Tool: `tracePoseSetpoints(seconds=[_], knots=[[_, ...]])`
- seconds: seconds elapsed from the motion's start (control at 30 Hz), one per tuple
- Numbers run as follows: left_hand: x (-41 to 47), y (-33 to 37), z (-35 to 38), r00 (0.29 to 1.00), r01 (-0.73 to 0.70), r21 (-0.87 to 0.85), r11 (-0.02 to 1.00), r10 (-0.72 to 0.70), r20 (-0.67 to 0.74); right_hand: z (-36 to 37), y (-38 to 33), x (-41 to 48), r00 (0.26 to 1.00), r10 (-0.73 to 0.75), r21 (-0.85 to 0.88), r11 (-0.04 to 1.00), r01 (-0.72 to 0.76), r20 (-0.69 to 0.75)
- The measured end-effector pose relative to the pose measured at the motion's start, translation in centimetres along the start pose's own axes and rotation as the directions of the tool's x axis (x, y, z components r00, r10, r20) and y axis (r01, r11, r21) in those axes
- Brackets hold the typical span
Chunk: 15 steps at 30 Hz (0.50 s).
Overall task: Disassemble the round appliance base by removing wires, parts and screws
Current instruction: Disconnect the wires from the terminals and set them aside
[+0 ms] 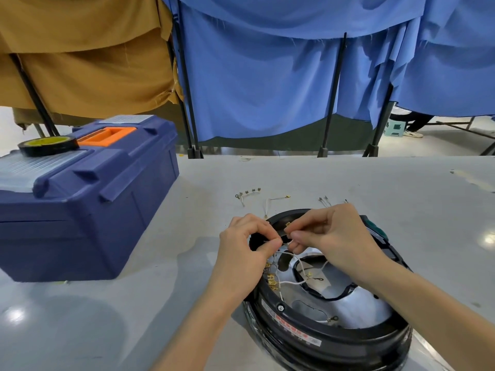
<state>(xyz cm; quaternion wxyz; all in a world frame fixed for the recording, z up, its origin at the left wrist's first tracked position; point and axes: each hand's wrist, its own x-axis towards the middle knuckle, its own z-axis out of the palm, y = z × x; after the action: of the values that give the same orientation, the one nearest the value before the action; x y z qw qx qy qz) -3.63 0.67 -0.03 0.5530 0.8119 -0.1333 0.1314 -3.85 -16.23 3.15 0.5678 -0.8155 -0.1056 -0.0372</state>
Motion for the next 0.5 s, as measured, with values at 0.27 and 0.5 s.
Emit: tracePoseSetpoints(seconds=[0.27,0.5], knots=[[-0.10,0.12,0.08,1.000,-0.002,-0.007,1.000,0.002,0.023,0.17,-0.23,0.12,1.000,0.003,0.102,0.995,-0.003,-0.002],[0.23,0.09,-0.02,0.999,0.006,-0.022,1.000,-0.005,0.048,0.50,-0.28,0.39,0.999,-0.031,0.141,0.989,0.032,-0.010]])
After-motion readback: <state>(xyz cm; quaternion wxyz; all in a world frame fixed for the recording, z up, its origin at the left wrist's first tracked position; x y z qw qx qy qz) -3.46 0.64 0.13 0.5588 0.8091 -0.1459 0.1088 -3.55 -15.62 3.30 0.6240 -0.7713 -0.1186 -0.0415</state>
